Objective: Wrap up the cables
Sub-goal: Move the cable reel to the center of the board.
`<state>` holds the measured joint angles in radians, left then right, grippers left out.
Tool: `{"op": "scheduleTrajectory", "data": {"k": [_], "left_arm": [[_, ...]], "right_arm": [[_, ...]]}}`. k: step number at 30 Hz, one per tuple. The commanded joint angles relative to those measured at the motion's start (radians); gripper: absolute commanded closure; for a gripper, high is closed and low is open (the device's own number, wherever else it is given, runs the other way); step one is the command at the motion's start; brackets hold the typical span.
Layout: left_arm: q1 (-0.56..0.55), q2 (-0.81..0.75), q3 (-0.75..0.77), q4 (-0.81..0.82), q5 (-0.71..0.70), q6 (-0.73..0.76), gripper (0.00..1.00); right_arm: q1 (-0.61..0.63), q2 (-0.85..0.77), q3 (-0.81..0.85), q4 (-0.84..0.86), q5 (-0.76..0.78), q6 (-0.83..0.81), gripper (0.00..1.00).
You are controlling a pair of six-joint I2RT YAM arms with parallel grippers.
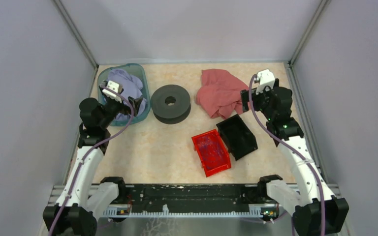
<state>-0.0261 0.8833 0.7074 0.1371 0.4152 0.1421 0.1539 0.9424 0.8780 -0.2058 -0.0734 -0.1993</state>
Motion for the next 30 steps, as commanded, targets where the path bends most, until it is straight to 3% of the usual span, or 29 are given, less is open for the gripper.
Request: {"op": "scheduleTrajectory", "data": {"k": [1,21,30], "left_arm": [[0.006,-0.002,-0.010,0.031,0.025,-0.009,0.00],[0.009,0.008,0.012,-0.017,0.050,0.022,0.00],[0.011,0.042,0.030,-0.072,0.071,0.072,0.00]], "right_arm": [[-0.007,-0.031,-0.005,0.060,-0.012,-0.008,0.01],[-0.007,-0.044,-0.009,0.066,0.004,-0.023,0.01],[-0.007,-0.046,0.029,-0.030,0.006,-0.119,0.01]]}}
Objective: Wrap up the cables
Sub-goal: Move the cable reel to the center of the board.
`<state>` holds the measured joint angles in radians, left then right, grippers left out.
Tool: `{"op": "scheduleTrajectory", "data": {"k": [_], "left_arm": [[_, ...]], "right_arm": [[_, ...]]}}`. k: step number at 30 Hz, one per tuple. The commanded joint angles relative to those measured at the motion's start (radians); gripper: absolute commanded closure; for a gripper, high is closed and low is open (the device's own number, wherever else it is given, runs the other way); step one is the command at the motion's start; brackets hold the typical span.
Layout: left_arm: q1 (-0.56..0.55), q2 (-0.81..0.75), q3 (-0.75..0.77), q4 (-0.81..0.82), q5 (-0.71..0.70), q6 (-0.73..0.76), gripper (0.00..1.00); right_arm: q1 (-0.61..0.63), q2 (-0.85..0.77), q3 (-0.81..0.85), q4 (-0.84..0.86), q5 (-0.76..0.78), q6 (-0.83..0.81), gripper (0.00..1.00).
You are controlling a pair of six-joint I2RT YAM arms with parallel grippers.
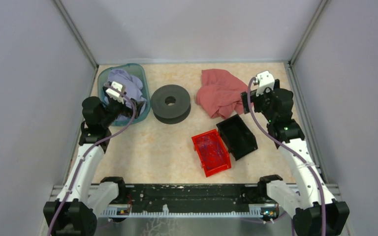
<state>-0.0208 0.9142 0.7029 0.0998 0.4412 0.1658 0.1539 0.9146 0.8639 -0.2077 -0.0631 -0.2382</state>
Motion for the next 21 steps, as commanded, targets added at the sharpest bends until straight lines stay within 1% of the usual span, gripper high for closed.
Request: {"op": "scheduleTrajectory", "data": {"k": [1,4,7,11,15,17,21], "left_arm": [[0.005,0.016,0.033,-0.037,0.047,0.053,0.00],[0.006,0.032,0.031,-0.038,0.055,0.068,0.00],[0.006,0.045,0.025,-0.046,0.091,0.103,0.00],[0.006,0.061,0.017,-0.060,0.104,0.139,0.00],[0.004,0.077,0.008,-0.068,0.110,0.168,0.00],[0.001,0.093,0.004,-0.068,0.141,0.201,0.00],[-0.079,0.189,0.072,-0.130,0.125,0.258,0.00]], "right_arm": [[-0.005,-0.015,0.044,-0.060,-0.029,-0.109,0.01],[0.012,-0.007,0.032,-0.173,-0.115,-0.198,0.01],[0.056,-0.011,-0.004,-0.241,-0.153,-0.271,0.01],[0.108,-0.019,-0.072,-0.230,-0.153,-0.286,0.01],[0.133,0.021,-0.103,-0.196,-0.165,-0.255,0.02],[0.142,0.045,-0.105,-0.191,-0.182,-0.239,0.03],[0.185,0.068,-0.125,-0.158,-0.162,-0.215,0.03]]}}
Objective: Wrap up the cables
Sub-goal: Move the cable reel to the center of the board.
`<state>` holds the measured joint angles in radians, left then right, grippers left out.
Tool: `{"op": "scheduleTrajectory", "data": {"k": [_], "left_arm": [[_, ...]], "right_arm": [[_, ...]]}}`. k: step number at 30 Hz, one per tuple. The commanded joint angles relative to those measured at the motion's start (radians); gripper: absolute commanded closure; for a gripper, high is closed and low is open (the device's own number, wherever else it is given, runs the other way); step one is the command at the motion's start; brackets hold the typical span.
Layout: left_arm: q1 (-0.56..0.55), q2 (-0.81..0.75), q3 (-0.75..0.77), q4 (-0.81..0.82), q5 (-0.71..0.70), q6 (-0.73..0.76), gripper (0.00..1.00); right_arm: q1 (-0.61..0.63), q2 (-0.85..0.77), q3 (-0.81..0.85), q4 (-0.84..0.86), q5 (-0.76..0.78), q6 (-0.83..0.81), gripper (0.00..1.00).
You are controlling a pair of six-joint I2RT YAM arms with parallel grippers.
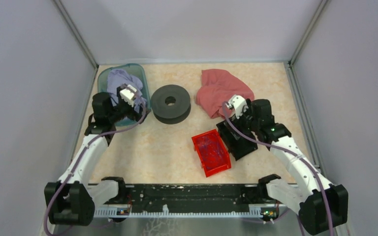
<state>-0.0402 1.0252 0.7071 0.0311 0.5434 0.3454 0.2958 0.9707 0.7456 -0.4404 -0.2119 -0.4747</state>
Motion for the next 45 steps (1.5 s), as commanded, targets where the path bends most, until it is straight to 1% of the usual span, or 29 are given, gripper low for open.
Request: {"op": "scheduleTrajectory", "data": {"k": [1,5,7,11,17,20,26,33,39,45], "left_arm": [[-0.084,0.113,0.095,-0.079,0.008,0.079,0.00],[-0.194,0.278,0.216,-0.160,-0.025,0.094,0.00],[-0.228,0.373,0.288,-0.214,0.006,0.105,0.00],[-0.283,0.545,0.475,-0.392,0.033,0.186,0.00],[-0.309,0.763,0.727,-0.649,0.029,0.332,0.00],[-0.317,0.833,0.799,-0.729,0.017,0.366,0.00],[-0.340,0.905,0.846,-0.761,0.007,0.391,0.00],[-0.360,0.943,0.858,-0.792,-0.008,0.399,0.01],[-0.386,0.956,0.822,-0.762,-0.084,0.393,0.01],[-0.446,0.901,0.718,-0.663,-0.180,0.399,0.09]], "right_arm": [[0.059,0.016,-0.011,0.076,0.002,0.022,0.04],[0.106,0.016,-0.018,0.090,0.049,0.027,0.06],[0.107,0.014,-0.017,0.089,0.056,0.033,0.06],[0.108,0.003,-0.029,0.093,0.076,0.035,0.07],[0.108,-0.008,-0.048,0.106,0.102,0.026,0.07],[0.107,-0.009,-0.056,0.107,0.106,0.021,0.07],[0.107,-0.013,-0.061,0.110,0.112,0.019,0.07],[0.107,-0.020,-0.070,0.115,0.122,0.015,0.07],[0.108,-0.014,-0.071,0.117,0.122,0.013,0.08],[0.108,-0.015,-0.074,0.116,0.127,0.011,0.08]]}}
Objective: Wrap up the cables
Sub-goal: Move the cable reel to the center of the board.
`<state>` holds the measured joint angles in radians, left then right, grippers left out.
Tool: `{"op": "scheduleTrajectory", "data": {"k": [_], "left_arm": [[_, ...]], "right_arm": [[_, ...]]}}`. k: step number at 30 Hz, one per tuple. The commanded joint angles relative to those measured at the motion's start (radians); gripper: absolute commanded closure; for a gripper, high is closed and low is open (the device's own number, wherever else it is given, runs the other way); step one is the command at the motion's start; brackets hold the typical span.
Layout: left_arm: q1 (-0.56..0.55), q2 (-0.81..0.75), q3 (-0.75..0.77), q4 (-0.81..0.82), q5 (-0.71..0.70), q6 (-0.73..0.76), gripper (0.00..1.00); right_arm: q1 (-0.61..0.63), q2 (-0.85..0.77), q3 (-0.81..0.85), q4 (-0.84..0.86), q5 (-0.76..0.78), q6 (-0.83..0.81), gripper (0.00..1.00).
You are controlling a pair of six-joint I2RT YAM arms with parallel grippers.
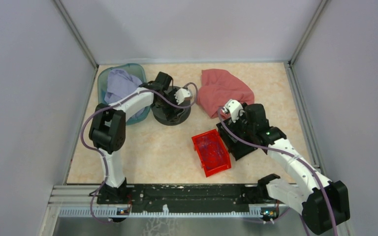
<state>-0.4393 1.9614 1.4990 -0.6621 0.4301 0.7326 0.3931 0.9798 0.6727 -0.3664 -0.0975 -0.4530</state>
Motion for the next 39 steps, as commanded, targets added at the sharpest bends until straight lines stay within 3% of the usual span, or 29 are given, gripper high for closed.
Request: {"op": "scheduleTrajectory", "data": {"k": [1,8,15,23,32,39], "left_arm": [[-0.059,-0.048,-0.090,0.036,-0.077,0.014,0.11],[-0.129,-0.153,-0.205,0.021,-0.091,0.017,0.37],[-0.160,-0.290,-0.352,0.013,-0.126,-0.014,0.49],[-0.165,-0.525,-0.580,0.031,-0.039,0.051,0.50],[-0.200,-0.613,-0.686,0.102,0.013,0.045,0.49],[-0.252,-0.610,-0.732,0.145,-0.059,0.037,0.39]], "right_arm": [[0.010,-0.025,-0.001,0.042,0.013,-0.011,0.08],[0.010,-0.030,-0.002,0.044,0.018,-0.010,0.08],[0.010,-0.025,-0.001,0.045,0.019,-0.009,0.08],[0.009,-0.019,0.021,0.036,-0.029,0.017,0.08],[0.010,0.062,0.141,-0.046,-0.207,0.093,0.09],[0.029,0.064,0.126,-0.017,-0.226,0.135,0.14]]}}
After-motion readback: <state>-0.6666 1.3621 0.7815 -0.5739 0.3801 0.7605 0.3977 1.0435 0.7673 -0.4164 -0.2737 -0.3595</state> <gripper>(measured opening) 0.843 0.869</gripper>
